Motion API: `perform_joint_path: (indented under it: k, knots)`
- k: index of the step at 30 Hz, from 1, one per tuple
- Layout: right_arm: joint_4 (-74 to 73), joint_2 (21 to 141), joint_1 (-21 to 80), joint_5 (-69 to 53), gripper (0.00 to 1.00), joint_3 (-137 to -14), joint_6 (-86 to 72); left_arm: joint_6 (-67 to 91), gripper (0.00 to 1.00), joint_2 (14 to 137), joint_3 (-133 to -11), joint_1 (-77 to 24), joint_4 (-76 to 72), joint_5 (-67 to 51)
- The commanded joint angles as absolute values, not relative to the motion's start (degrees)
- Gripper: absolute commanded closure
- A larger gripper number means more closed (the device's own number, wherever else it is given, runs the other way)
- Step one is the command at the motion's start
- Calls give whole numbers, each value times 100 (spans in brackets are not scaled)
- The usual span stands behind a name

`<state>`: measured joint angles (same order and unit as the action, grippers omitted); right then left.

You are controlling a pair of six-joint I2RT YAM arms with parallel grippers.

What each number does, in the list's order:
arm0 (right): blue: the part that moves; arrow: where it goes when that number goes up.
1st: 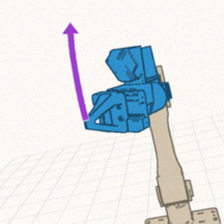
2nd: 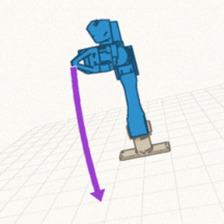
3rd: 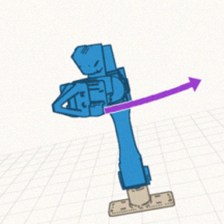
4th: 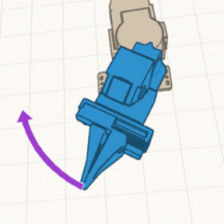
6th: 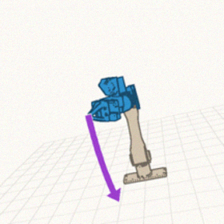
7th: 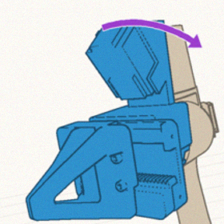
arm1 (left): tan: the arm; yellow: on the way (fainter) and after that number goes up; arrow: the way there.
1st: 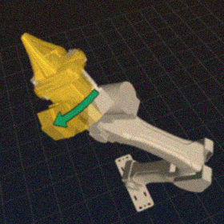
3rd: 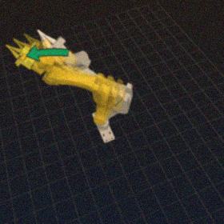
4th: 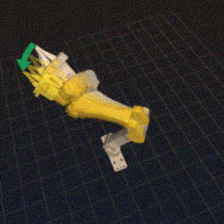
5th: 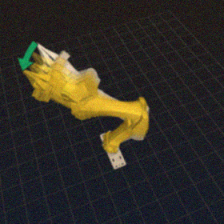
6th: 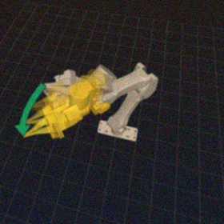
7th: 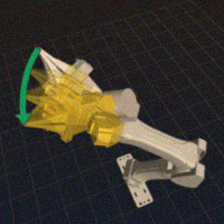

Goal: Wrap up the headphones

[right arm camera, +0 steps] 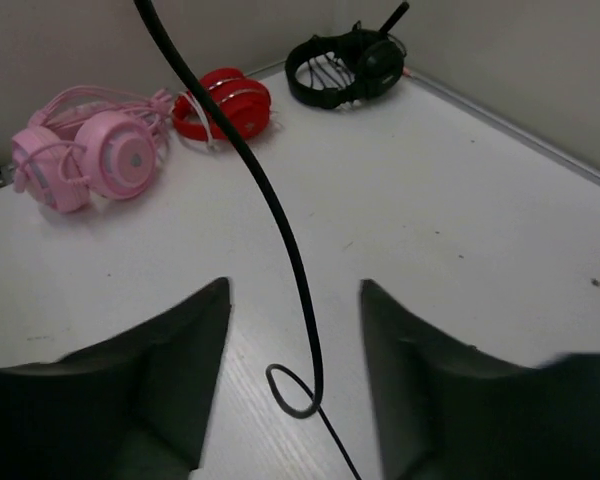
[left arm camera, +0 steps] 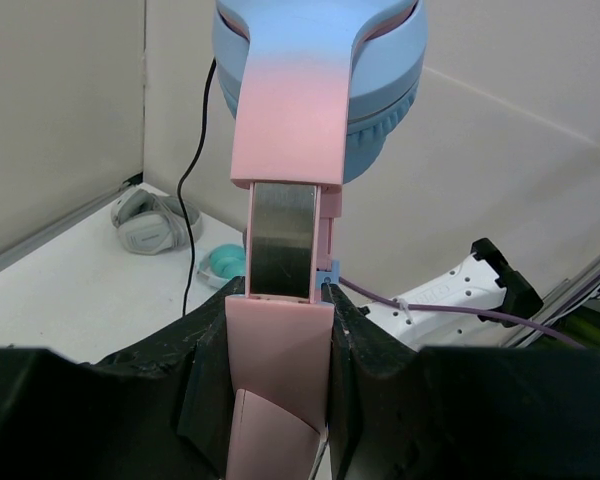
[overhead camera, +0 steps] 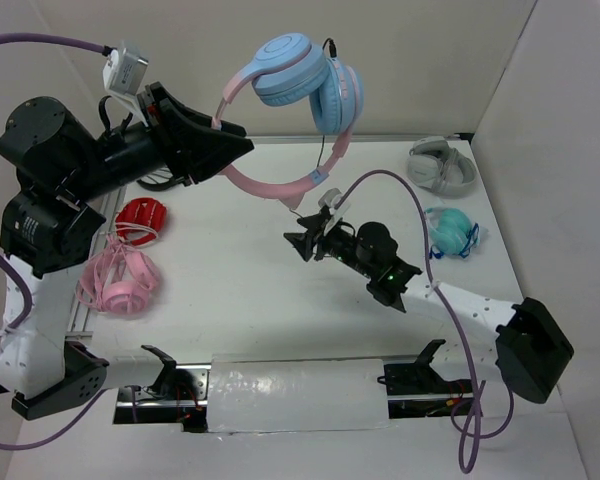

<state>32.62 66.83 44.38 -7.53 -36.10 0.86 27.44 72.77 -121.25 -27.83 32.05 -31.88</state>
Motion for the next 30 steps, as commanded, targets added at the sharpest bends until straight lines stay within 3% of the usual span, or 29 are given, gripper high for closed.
perform_joint_path:
  k: [1, 2, 3, 4, 5, 6, 10, 16, 23, 30]
  knots:
    - [3736, 7048, 4491, -1045, 47, -4069, -263, 2909, 100, 7049, -12243, -2777, 2602, -3217]
    - [3631, 7127, 4483, -1098, 57, -4130, -368, 2909, 100, 7049, -12234, -2777, 2584, -3165]
    - [3525, 7215, 4482, -1133, 75, -4140, -387, 2918, 100, 7040, -12217, -2777, 2584, -3094]
    - [3420, 7216, 4482, -1160, 82, -4131, -422, 2901, 100, 7023, -12138, -2777, 2575, -3024]
    - [3271, 7146, 4482, -1151, 97, -3974, -509, 2866, 100, 6996, -12051, -2777, 2471, -2858]
    - [3217, 7059, 4491, -1099, 100, -3851, -605, 2796, 100, 6987, -11884, -2786, 2426, -2700]
    - [2647, 6303, 4649, -652, 100, -3156, -975, 2594, 100, 7215, -11655, -2786, 2470, -1612]
    - [276, 4713, 5369, 824, 100, -3111, -1247, 2479, 100, 7908, -11549, -2777, 2566, -336]
    - [-2089, 4061, 6152, 2389, 100, -4490, -1161, 1953, 100, 8402, -11127, -2760, 2523, -79]
    - [-2391, 4297, 6460, 3445, 100, -5519, -90, 1301, 100, 8315, -10170, -2760, 2496, -676]
